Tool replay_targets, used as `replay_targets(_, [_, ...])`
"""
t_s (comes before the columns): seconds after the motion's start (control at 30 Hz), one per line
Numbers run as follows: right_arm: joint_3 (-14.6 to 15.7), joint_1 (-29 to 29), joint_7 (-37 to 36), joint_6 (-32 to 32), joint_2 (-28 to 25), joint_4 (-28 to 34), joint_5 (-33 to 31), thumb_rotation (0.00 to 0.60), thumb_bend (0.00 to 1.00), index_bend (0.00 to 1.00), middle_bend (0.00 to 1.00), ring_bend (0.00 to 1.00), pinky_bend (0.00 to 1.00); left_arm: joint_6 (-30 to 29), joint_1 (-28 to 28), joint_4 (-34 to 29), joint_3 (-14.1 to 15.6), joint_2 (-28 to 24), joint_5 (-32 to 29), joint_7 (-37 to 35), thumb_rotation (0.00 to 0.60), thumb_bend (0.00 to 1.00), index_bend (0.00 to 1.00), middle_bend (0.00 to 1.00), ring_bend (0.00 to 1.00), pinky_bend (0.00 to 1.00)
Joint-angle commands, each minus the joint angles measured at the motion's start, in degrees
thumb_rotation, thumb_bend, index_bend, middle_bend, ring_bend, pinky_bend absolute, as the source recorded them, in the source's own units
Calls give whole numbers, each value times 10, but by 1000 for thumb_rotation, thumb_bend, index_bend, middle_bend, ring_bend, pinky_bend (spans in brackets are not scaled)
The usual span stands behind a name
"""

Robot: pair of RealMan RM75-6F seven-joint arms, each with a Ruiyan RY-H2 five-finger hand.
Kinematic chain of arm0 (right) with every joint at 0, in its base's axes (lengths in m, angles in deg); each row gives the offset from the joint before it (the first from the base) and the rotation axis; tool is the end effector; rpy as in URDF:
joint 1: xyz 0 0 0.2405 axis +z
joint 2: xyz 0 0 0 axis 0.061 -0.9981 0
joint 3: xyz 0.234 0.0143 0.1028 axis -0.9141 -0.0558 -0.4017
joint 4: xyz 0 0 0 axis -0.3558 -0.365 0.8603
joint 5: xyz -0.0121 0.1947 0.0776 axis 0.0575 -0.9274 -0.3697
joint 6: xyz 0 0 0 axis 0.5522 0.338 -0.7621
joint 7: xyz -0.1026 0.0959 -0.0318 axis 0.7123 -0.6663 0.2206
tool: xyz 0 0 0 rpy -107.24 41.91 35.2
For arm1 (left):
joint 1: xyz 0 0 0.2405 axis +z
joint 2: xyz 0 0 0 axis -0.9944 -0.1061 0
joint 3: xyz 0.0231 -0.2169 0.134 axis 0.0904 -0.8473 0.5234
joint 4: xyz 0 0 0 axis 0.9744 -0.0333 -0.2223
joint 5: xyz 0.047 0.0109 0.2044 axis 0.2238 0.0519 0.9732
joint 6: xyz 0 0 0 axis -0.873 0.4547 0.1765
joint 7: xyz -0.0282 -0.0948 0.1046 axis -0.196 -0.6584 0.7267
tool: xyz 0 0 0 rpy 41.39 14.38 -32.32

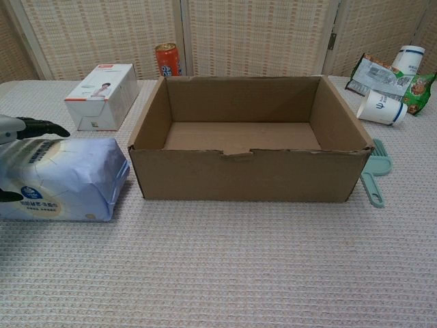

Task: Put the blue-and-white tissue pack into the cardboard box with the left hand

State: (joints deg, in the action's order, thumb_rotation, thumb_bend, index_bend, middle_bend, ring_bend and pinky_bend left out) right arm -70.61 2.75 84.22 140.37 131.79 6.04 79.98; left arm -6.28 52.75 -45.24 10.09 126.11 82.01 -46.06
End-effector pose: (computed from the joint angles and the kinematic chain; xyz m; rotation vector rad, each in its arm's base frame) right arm -0.3086 -0.1806 0.1483 1.5423 -0.7794 0.8867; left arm -0.2165 0.2791 0.0680 -1.8523 -0.8876 -0.5250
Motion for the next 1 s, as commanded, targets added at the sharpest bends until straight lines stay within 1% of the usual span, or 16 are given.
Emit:
replay_targets(0.03, [0, 0, -1, -1, -1, 1, -1, 600, 0, 77, 37, 0, 0, 10, -16, 18, 1, 12, -23, 7, 600, 204, 0, 0, 0, 85])
replay_targets(0.13, [0, 1, -2, -2, -2, 1, -1, 600, 0, 77, 37, 0, 0, 18, -29, 39, 0, 23, -44, 9, 600, 205, 0, 0, 0, 85])
replay_targets(0.27, [-1, 0, -5, 1, -4, 3, 0, 600, 0, 77, 37, 0, 0, 28, -46, 66, 7, 36, -77, 23, 600, 209, 0, 0, 0, 91])
replay_targets(0.33, [-2, 0, -6, 1, -5, 3, -1, 600, 0, 77, 37, 0, 0, 24, -49, 74, 10, 42, -84, 27, 600, 216, 1, 1, 2, 137])
replay_targets(0.4, [-3, 0, -6, -1, -5, 2, -4, 600, 0, 78, 37, 0, 0, 14, -50, 79, 13, 48, -80, 28, 600, 229, 77, 75, 85, 244])
replay_targets(0.43, [-3, 1, -6, -2, -5, 2, -5, 600, 0, 77, 37, 0, 0, 11, -50, 81, 15, 49, -79, 29, 600, 244, 177, 179, 190, 329])
replay_targets(0.47, [-4, 1, -5, -4, -5, 3, -6, 600, 0, 78, 37, 0, 0, 10, -51, 82, 17, 49, -80, 30, 600, 260, 299, 312, 318, 416])
replay_targets(0.53, [-3, 1, -4, -6, -5, 3, -7, 600, 0, 78, 37, 0, 0, 10, -53, 82, 19, 49, -85, 31, 600, 278, 415, 453, 446, 508])
replay_targets(0.57, [-3, 1, -4, -6, -5, 3, -7, 600, 0, 77, 37, 0, 0, 10, -53, 82, 20, 49, -86, 32, 600, 283, 445, 492, 481, 535])
replay_targets(0.67, [-4, 1, -2, -6, -5, 3, -7, 600, 0, 77, 37, 0, 0, 6, -57, 80, 23, 48, -94, 38, 600, 299, 514, 580, 556, 598])
replay_targets(0.73, [-5, 1, -2, -7, -4, 3, -10, 600, 0, 76, 37, 0, 0, -4, -58, 71, 24, 43, -92, 42, 600, 301, 545, 615, 584, 620])
replay_targets(0.87, [-5, 2, 0, -10, -5, 5, -13, 600, 0, 75, 37, 0, 0, -24, -60, 45, 24, 24, -83, 48, 600, 300, 558, 628, 593, 628])
replay_targets(1.0, [-7, 2, -2, -10, -7, 7, -15, 600, 0, 75, 37, 0, 0, -48, -67, 10, 16, -12, -82, 64, 600, 300, 566, 631, 594, 627])
